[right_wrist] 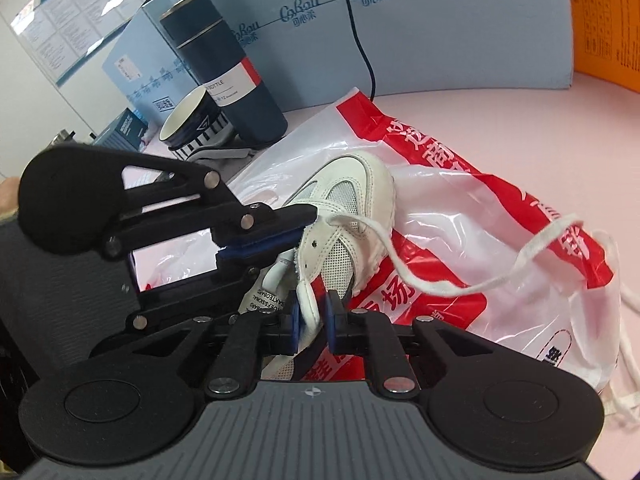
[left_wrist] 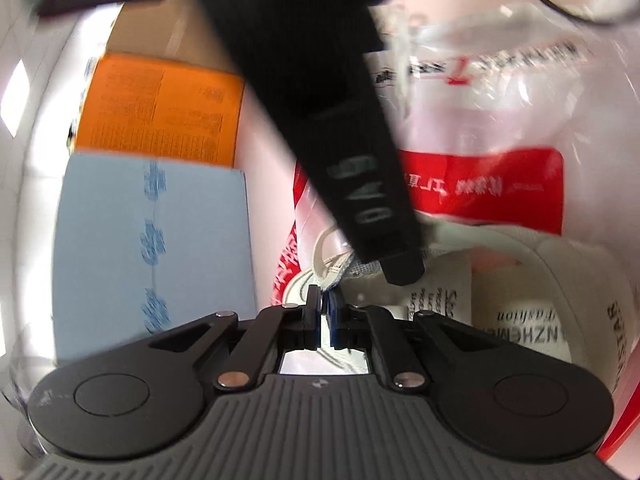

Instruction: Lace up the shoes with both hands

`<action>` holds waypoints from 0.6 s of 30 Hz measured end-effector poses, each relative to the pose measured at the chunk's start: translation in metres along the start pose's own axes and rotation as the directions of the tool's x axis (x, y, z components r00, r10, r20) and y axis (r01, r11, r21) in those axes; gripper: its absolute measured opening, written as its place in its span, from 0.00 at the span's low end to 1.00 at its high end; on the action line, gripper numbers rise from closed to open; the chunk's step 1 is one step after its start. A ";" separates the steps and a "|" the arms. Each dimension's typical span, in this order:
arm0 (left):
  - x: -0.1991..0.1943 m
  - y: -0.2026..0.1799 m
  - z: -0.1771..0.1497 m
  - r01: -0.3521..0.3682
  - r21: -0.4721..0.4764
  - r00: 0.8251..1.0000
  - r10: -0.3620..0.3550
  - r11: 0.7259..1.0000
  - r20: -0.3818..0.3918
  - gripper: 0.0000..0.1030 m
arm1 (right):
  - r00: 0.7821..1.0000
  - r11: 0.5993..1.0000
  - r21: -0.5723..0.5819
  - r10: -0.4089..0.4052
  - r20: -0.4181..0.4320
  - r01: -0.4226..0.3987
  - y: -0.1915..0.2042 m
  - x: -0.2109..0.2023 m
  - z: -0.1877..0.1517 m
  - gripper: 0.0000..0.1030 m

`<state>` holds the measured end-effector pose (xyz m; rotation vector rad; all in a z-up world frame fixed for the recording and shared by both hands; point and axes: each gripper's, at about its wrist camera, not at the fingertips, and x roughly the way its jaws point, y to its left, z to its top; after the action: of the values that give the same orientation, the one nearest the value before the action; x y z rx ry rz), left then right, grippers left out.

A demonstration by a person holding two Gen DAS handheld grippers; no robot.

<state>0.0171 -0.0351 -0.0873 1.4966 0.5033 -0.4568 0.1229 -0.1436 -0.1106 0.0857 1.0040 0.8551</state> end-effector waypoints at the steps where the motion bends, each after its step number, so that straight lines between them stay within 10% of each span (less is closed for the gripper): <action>1: -0.002 -0.003 0.000 -0.009 0.038 1.000 0.009 0.999 0.006 0.03 | 1.000 1.000 0.001 -0.001 0.000 0.001 0.000 0.000 0.000 0.11; 4: -0.005 -0.003 -0.005 -0.013 0.057 1.000 0.013 0.998 0.008 0.03 | 1.000 1.000 0.019 0.000 -0.002 0.000 -0.001 0.001 -0.001 0.10; 11: -0.012 0.030 -0.018 0.078 -0.268 0.997 -0.078 0.960 0.010 0.03 | 1.000 0.996 0.086 0.007 -0.013 -0.006 -0.009 0.004 0.000 0.11; 15: -0.018 0.062 -0.034 0.161 -0.536 0.986 -0.151 0.828 0.064 0.00 | 1.000 0.993 0.122 -0.001 -0.019 0.003 -0.014 0.005 -0.001 0.11; 18: -0.024 0.054 -0.034 0.104 -0.495 0.994 -0.113 0.863 0.011 0.00 | 1.000 0.991 0.136 0.000 -0.018 0.002 -0.017 0.005 -0.002 0.11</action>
<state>0.0280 0.0001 -0.0297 0.9786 0.6661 -0.3656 0.1328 -0.1519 -0.1222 0.1934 1.0787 0.7872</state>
